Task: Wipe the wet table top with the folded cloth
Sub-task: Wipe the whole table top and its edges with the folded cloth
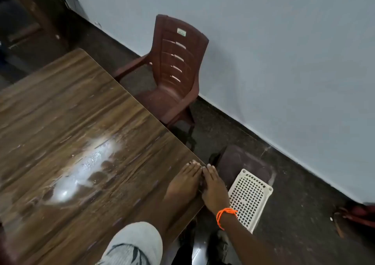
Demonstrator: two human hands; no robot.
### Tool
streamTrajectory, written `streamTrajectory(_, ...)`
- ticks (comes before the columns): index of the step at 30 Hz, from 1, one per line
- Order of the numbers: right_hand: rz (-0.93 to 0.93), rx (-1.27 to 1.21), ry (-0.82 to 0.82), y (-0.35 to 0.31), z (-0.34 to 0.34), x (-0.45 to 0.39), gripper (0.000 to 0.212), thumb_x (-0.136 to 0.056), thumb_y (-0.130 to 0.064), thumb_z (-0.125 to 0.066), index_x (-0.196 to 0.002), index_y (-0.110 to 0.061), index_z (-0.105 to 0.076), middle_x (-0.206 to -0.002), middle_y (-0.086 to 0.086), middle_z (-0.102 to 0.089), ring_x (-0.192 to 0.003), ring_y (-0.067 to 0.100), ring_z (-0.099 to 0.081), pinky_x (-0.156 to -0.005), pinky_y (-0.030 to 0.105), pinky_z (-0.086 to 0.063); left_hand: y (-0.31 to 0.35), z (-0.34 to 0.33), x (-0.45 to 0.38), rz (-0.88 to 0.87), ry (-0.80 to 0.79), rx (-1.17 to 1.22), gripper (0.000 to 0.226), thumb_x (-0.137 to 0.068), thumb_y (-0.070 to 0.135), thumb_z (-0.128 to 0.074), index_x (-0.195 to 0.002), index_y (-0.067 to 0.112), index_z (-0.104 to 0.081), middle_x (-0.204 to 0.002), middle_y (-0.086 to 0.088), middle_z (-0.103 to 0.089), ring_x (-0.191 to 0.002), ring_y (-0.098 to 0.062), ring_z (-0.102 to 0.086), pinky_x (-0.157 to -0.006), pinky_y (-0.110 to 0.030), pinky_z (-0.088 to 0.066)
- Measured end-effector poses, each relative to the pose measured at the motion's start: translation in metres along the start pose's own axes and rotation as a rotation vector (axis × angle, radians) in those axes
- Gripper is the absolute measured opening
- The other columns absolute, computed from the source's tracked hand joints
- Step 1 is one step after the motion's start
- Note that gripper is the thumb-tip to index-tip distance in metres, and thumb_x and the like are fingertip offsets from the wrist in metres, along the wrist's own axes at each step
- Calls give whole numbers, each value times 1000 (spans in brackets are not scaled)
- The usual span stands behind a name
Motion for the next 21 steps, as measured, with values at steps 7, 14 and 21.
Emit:
streamTrajectory(7,-91,68,52,11,-27,5,52,-94,-19,-52,-144,-15,-41,-155,3,-31,-145,18,-20,-117,30,-16,-7,-32,6,-11,-58,38,63,-107,32,-30,-163,15,-7,-171,-5,-3,-158,-18,5,-127,-35,8)
streamTrajectory(14,-121,135,84,15,-31,-13,53,-95,-20,-51,-146,-17,-37,-156,3,-29,-146,17,-18,-118,34,-18,-25,-30,-11,-109,-9,22,65,-107,30,-30,-163,16,-1,-171,-3,4,-157,-16,11,-126,-32,13)
streamTrajectory(21,-120,4,168,8,-33,2,53,-85,-1,-61,-135,-16,-55,-148,1,-43,-142,22,-29,-115,37,-23,-17,-24,-13,-51,89,158,56,-110,24,-31,-162,9,-16,-170,-10,-7,-158,-20,6,-121,-24,20)
Point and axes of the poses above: each hand's wrist, its own x-axis away from the middle knuckle, its own z-axis out of the back of the hand, y = z × x, the point moved 7 cm from there along -x, towards the middle knuckle
